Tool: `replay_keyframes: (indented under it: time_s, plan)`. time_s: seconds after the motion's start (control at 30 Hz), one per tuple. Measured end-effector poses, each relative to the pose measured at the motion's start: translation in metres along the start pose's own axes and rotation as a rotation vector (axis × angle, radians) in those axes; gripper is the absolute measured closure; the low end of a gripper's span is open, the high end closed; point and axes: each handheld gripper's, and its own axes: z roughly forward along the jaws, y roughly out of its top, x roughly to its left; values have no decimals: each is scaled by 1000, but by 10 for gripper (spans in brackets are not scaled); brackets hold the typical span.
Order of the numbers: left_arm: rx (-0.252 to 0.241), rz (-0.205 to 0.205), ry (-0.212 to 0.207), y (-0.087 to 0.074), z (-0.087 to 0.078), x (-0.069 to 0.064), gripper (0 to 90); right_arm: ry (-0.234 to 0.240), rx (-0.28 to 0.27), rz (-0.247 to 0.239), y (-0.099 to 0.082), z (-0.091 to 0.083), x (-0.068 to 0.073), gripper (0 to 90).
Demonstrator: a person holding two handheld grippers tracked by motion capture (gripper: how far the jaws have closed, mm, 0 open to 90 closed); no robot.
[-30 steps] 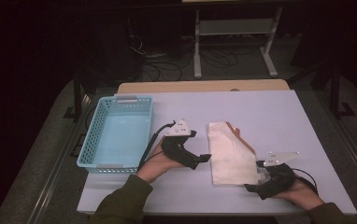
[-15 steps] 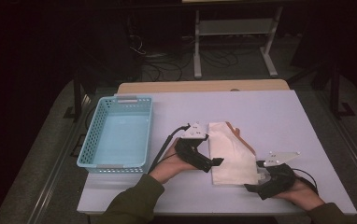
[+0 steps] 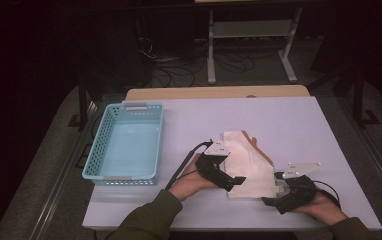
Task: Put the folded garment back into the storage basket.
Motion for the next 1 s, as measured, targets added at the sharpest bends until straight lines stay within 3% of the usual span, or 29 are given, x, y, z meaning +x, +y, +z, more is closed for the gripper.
replay_keyframes:
  time_s: [0.33,0.63,1.0]
  plan:
    - [68,2,11,-10,11,0,0,0,0,2,0,0,0,0]
    - [138,6,48,-16,18,6,0,3,-1,2,0,0,0,0]
    - [159,-8,68,-14,19,19,0,3,0,0,0,0,0,0]
